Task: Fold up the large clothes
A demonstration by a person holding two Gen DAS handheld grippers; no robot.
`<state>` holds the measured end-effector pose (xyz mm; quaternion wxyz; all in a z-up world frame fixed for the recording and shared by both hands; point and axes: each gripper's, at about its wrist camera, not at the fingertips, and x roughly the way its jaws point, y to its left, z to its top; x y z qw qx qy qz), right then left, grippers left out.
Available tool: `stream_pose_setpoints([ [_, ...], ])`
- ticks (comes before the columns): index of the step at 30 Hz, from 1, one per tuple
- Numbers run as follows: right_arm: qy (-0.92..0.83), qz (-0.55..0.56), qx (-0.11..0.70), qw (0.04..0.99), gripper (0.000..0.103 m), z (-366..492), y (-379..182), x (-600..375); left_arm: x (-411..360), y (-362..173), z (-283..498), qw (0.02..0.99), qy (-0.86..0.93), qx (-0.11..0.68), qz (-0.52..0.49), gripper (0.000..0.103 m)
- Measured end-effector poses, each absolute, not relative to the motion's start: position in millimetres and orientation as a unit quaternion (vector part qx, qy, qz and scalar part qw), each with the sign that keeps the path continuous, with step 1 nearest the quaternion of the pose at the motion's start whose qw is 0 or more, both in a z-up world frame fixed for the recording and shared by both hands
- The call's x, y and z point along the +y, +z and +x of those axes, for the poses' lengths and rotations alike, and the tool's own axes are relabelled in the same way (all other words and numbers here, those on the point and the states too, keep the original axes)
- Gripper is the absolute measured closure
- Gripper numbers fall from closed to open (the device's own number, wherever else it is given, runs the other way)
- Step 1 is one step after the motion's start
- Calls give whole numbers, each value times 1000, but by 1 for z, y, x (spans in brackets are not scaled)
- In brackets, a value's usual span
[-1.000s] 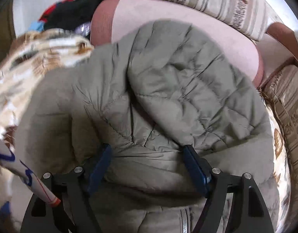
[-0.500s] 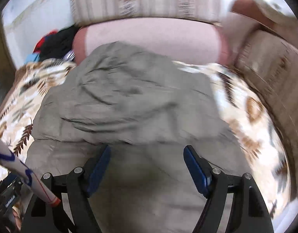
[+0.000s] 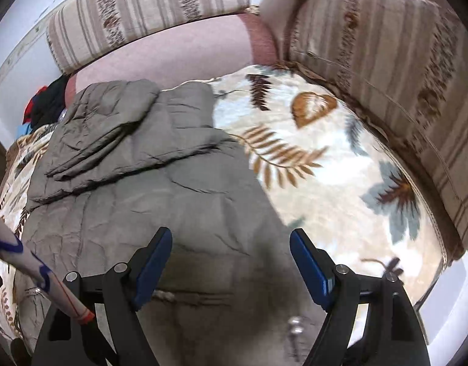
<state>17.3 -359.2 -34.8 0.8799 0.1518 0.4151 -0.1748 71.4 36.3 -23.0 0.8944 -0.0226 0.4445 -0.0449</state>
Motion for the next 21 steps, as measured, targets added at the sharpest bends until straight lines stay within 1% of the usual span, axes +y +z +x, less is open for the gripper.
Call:
stream_pose_setpoints([
  [3, -167, 156, 408, 884, 19, 3, -40, -368, 19, -19, 61, 895, -40, 444, -1, 29],
  [11, -144, 116, 403, 896, 18, -6, -46, -353, -17, -13, 45, 896, -56, 440, 37, 29],
  [16, -143, 107, 403, 898, 18, -6, -47, -346, -23, -14, 41, 896, -59, 438, 53, 29],
  [21, -152, 101, 402, 897, 18, -6, -43, -345, -18, -14, 41, 898, -61, 434, 47, 29],
])
